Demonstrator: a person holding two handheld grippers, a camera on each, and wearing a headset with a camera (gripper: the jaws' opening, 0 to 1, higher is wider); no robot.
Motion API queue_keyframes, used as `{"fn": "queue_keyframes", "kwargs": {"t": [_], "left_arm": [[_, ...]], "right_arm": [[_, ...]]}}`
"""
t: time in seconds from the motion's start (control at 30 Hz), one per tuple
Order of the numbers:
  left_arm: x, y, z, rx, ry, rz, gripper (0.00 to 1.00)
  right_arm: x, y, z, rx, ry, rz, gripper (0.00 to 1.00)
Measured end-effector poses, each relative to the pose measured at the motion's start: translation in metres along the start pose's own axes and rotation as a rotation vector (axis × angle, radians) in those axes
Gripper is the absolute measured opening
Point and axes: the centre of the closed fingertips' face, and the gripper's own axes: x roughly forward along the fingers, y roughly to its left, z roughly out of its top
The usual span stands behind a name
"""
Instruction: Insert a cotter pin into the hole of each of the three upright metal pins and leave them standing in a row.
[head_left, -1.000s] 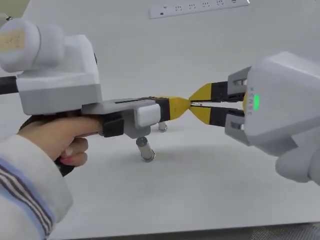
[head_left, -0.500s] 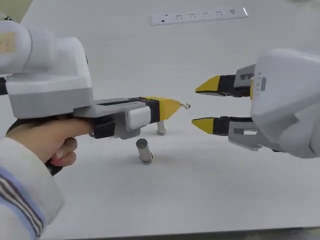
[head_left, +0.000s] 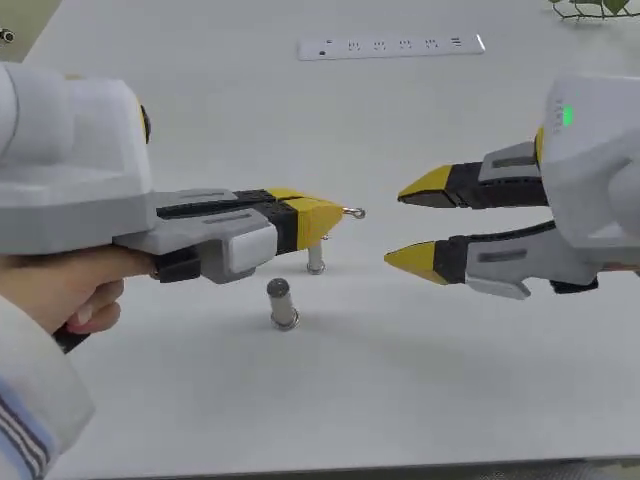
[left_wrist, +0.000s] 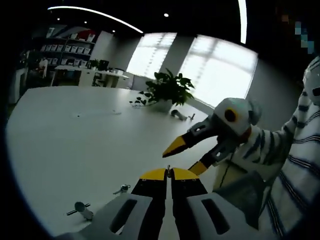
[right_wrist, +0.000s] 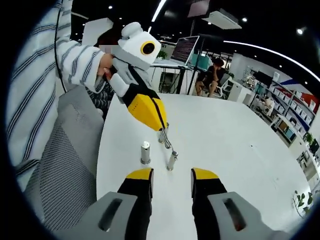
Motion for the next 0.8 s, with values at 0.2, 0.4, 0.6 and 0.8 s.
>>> {"fn": "queue_keyframes", "kwargs": {"t": [0.2,0.4,0.6,0.8], "left_arm": [[0.003,-0.012,-0.004,0.173,0.014,-0.041,0.0],[0.006,-0.019,-0.004,0.273,0.022,-0.065,0.0],[0.007,-0.022,-0.004,0.329,0.029,-0.092,0.0],[0.009,-0.027,-0.007,0.362,0.05,-0.118,0.0]], "right_arm": [[0.002,0.001,0.004,0.077,-0.022,0.067,0.24],[0.002,0.013,0.008,0.102,-0.029,0.136,0.23],[0.007,0.033,0.01,0.11,-0.027,0.2,0.12],[0.007,0.04,0.014,0.114,-0.038,0.217,0.09]]}}
